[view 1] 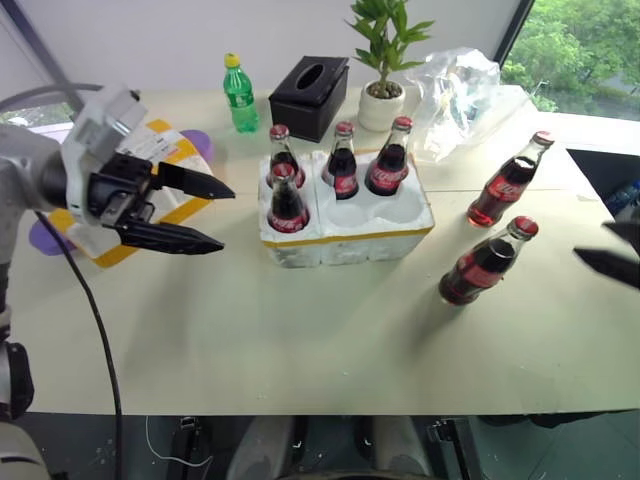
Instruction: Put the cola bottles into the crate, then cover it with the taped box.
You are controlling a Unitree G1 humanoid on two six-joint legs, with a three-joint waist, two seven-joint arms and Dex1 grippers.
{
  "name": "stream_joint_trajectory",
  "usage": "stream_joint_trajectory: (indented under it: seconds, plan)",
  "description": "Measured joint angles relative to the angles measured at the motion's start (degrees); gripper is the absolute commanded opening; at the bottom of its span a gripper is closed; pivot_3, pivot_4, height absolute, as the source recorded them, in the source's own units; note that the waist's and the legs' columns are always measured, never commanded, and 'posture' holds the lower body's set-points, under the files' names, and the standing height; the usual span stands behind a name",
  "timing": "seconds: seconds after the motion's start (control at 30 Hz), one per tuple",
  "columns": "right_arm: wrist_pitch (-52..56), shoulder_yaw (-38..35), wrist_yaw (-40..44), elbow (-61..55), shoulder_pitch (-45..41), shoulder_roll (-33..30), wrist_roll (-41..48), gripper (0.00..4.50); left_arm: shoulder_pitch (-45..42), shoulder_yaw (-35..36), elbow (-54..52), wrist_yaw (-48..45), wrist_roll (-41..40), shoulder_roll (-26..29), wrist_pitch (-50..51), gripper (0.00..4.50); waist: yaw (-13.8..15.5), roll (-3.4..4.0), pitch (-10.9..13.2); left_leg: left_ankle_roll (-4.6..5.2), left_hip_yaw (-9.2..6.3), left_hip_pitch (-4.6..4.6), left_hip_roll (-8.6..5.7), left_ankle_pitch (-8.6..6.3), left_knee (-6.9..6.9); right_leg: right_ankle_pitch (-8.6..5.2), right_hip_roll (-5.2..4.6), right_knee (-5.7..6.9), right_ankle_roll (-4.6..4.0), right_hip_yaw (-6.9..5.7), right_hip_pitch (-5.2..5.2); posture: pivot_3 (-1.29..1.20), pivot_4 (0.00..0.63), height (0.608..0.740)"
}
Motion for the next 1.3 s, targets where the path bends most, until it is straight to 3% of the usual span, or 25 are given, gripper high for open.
stream_joint_trajectory:
  seconds: [0.17,0.33,0.53,0.9,1.0,1.07,1.3]
  plan:
    - [0.9,0.9,-5.8,-9.2,2.9,7.0,3.5,4.5,0.2,-1.9,-1.5,0.0,-1.1,0.0,-1.0,4.48,-0.2,-0.02,0.0,0.0,0.0,0.04,0.02,0.0,0.0,0.0,0.01,-0.02,0.0,0.02,0.01,0.0,0.15,0.732]
    - [0.4,7.3,-11.7,-11.7,1.6,11.7,4.6,4.5,1.7,-2.0,-2.4,0.0,-1.2,0.0,-2.2,4.48,0.0,-0.04,0.0,0.0,0.0,0.04,0.0,0.0,-0.01,0.0,-0.01,-0.03,-0.01,0.02,0.02,0.0,0.15,0.732]
    - [-3.2,15.5,-15.4,-7.0,-5.1,12.4,3.2,4.5,2.0,-2.0,-3.8,0.1,-1.3,-0.2,-2.2,4.48,0.0,-0.07,0.0,0.0,-0.01,0.06,0.0,0.01,0.0,-0.01,0.01,-0.04,-0.02,0.01,0.04,0.0,0.15,0.732]
    - [-8.2,25.3,-16.9,0.9,-9.9,13.3,-0.1,4.5,2.8,-1.9,-5.0,1.0,-1.3,-0.4,-2.1,4.48,-0.1,-0.08,0.0,0.0,-0.01,0.06,0.0,0.01,-0.02,0.0,0.06,-0.04,-0.01,0.0,0.04,0.0,0.15,0.732]
    - [-9.1,27.2,-17.2,2.7,-10.7,14.2,-0.6,3.78,2.9,-1.9,-5.5,1.2,-1.4,-0.4,-2.1,4.5,0.0,-0.08,0.0,0.0,-0.01,0.06,0.0,0.01,-0.02,0.0,0.06,-0.03,-0.01,0.0,0.03,0.0,0.15,0.732]
    - [-9.8,27.3,-17.4,2.9,-11.3,14.4,-0.7,2.92,3.0,-1.9,-5.5,1.2,-1.4,-0.4,-2.1,4.5,-0.1,-0.07,0.0,0.0,-0.01,0.06,0.0,0.01,-0.02,0.0,0.07,-0.03,-0.01,0.0,0.03,0.0,0.15,0.732]
    - [-6.0,26.7,-16.4,1.7,-11.3,12.9,5.5,2.89,3.9,-1.7,-6.3,1.8,-1.7,-0.4,-2.1,4.5,0.0,0.0,0.0,0.0,-0.01,0.04,0.0,0.01,-0.03,0.0,0.05,-0.02,-0.01,0.01,0.0,0.0,0.15,0.732]
